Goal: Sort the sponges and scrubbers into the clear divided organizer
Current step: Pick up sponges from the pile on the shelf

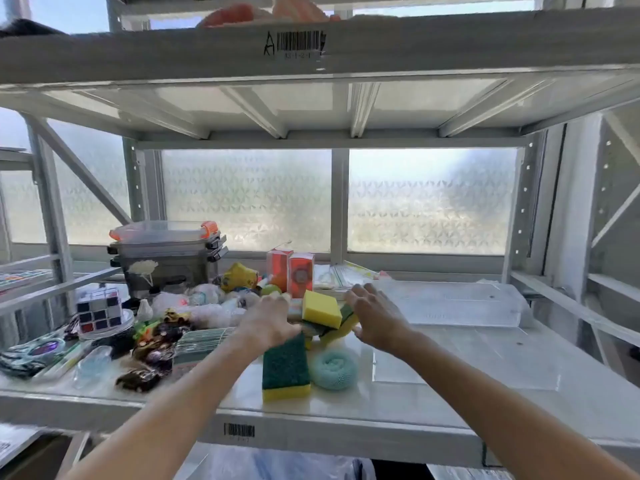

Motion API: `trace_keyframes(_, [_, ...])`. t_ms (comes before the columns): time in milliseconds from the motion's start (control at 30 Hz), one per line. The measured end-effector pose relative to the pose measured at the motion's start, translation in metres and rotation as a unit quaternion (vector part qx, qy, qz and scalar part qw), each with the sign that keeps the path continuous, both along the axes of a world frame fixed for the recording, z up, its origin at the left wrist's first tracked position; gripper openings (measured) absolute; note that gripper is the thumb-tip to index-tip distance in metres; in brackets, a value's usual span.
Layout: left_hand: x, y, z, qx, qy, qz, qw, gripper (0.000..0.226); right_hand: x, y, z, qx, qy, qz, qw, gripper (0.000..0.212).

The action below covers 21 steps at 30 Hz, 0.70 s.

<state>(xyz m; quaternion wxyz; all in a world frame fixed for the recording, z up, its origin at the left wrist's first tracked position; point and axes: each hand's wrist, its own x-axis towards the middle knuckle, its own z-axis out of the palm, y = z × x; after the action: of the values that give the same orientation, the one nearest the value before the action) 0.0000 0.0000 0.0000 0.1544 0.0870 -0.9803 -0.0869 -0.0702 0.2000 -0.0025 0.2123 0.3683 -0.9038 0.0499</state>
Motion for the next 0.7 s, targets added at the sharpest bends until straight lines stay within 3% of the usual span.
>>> trace_keyframes(67, [-0.013, 0.006, -0.004, -0.041, -0.004, -0.041, 0.998, 0.075, -0.009, -0.009, -0.003, 0.057, 0.042, -0.034, 0.997, 0.049])
trace_keyframes(133, [-0.023, 0.017, -0.007, -0.071, -0.004, -0.084, 0.994, 0.084, -0.016, -0.017, -0.006, 0.096, 0.062, -0.066, 0.991, 0.048])
trace_keyframes(300, [-0.049, 0.029, -0.013, -0.166, 0.015, -0.093, 0.982, 0.047, -0.027, -0.025, -0.003, 0.162, 0.153, -0.074, 0.972, 0.029])
trace_keyframes(400, [-0.048, 0.026, 0.007, -0.155, 0.138, -0.097, 0.973, 0.032, -0.027, -0.006, 0.018, 0.102, 0.231, -0.030, 0.967, 0.024])
trace_keyframes(500, [-0.047, 0.036, 0.044, -0.073, 0.271, -0.113, 0.953, 0.040, -0.036, 0.040, 0.051, -0.031, 0.256, -0.027, 0.966, 0.021])
trace_keyframes(600, [-0.064, 0.072, 0.069, 0.010, 0.278, -0.179, 0.944, 0.041, -0.049, 0.104, 0.074, -0.077, 0.202, -0.122, 0.969, 0.015])
trace_keyframes(700, [-0.091, 0.115, 0.065, 0.022, 0.203, -0.217, 0.955, 0.032, -0.067, 0.160, 0.075, -0.103, 0.111, -0.180, 0.972, 0.022])
